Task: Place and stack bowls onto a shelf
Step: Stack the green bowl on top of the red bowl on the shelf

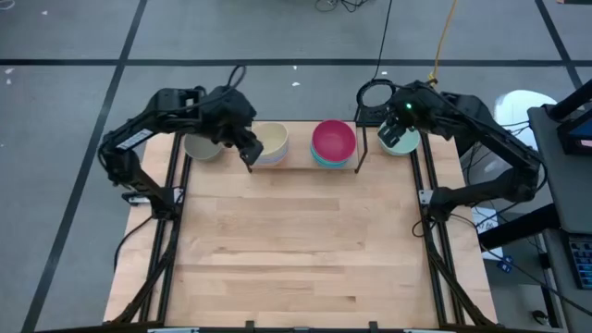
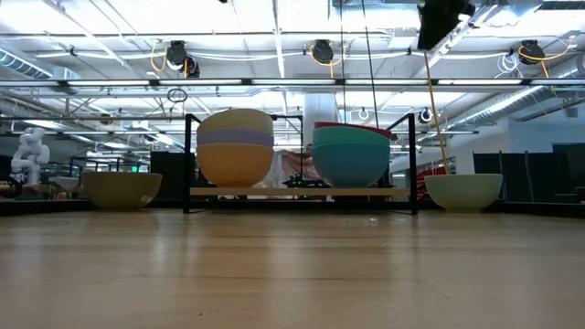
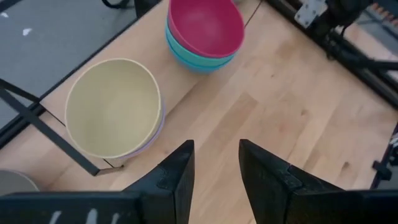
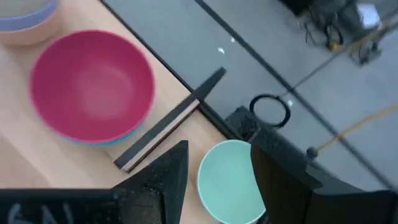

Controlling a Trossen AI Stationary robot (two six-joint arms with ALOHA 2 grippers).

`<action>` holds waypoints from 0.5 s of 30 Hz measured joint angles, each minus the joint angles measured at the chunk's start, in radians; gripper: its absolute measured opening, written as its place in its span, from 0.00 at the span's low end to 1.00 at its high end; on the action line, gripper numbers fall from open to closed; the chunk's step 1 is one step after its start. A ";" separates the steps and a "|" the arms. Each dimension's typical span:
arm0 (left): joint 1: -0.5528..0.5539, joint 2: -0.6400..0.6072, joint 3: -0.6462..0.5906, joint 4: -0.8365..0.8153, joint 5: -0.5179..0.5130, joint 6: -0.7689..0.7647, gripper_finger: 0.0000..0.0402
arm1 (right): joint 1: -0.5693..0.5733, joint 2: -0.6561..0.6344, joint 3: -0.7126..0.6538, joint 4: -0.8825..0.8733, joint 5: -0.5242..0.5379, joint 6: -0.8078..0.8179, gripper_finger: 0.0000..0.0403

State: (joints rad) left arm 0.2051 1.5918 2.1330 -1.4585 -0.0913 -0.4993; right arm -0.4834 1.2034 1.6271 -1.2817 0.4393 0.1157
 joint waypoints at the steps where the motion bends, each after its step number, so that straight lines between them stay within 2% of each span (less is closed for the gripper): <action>1: -0.009 -0.010 0.000 0.000 -0.013 -0.012 0.33 | -0.028 0.000 -0.015 0.014 -0.013 0.010 0.42; 4: -0.032 -0.029 0.000 0.000 -0.041 -0.034 0.33 | -0.130 0.000 -0.055 0.056 -0.094 0.019 0.42; 11: -0.068 -0.037 0.000 -0.007 -0.068 -0.060 0.33 | -0.379 0.021 -0.135 0.096 -0.419 0.029 0.42; 15: -0.081 -0.037 0.000 -0.010 -0.068 -0.058 0.33 | -0.466 0.033 -0.198 0.097 -0.442 -0.023 0.42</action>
State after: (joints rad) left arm 0.1245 1.5551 2.1334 -1.4681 -0.1596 -0.5570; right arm -0.9491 1.2361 1.4287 -1.1848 -0.0031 0.0932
